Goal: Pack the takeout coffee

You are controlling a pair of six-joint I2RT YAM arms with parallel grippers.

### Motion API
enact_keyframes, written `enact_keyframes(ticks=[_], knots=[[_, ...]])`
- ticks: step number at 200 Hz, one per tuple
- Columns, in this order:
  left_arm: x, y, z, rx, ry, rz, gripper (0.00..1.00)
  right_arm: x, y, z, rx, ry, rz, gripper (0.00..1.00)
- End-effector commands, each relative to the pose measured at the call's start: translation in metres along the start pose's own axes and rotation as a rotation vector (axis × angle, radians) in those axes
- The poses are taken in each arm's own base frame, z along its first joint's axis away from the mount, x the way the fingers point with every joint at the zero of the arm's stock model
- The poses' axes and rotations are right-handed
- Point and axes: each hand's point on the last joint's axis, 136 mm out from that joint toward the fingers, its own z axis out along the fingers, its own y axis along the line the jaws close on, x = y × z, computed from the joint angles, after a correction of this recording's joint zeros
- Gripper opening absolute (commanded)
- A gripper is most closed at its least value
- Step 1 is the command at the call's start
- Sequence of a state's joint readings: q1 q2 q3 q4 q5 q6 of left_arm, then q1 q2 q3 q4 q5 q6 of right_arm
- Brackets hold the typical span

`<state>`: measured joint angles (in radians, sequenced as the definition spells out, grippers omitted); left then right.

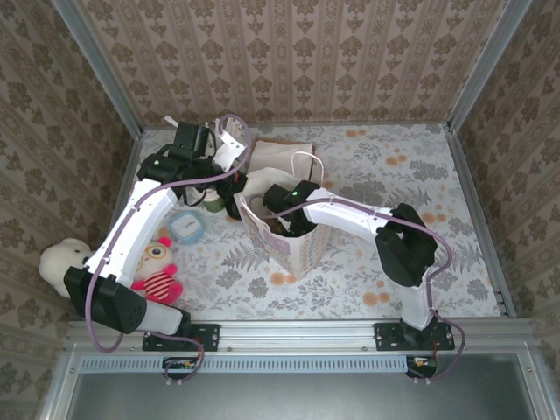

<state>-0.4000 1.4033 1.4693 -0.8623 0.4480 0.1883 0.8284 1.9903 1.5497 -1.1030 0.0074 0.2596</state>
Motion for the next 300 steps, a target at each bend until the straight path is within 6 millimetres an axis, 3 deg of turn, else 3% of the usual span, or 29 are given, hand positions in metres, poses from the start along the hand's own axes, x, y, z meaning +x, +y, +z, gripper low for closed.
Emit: enact_keyframes(ticks=[1,37,81,126,251,300], knots=[[0.007,-0.002,0.005,0.01,0.026,0.01,0.0,0.073,-0.035,0.099,0.185,0.373,-0.003,0.35],[0.007,-0.003,0.006,0.017,0.031,0.005,0.0,0.057,-0.026,0.083,0.141,0.298,0.011,0.35],[0.006,-0.005,0.003,0.015,0.02,0.014,0.0,0.03,-0.016,0.047,0.091,0.197,0.008,0.35],[0.006,-0.005,0.002,0.012,0.02,0.016,0.0,0.019,-0.008,0.021,0.039,0.128,0.021,0.37],[0.006,-0.005,0.001,0.005,0.019,0.023,0.0,0.012,-0.005,0.003,0.023,0.076,0.039,0.51],[0.005,-0.005,0.0,0.003,0.02,0.024,0.0,0.007,-0.003,-0.01,0.004,0.036,0.046,0.67]])
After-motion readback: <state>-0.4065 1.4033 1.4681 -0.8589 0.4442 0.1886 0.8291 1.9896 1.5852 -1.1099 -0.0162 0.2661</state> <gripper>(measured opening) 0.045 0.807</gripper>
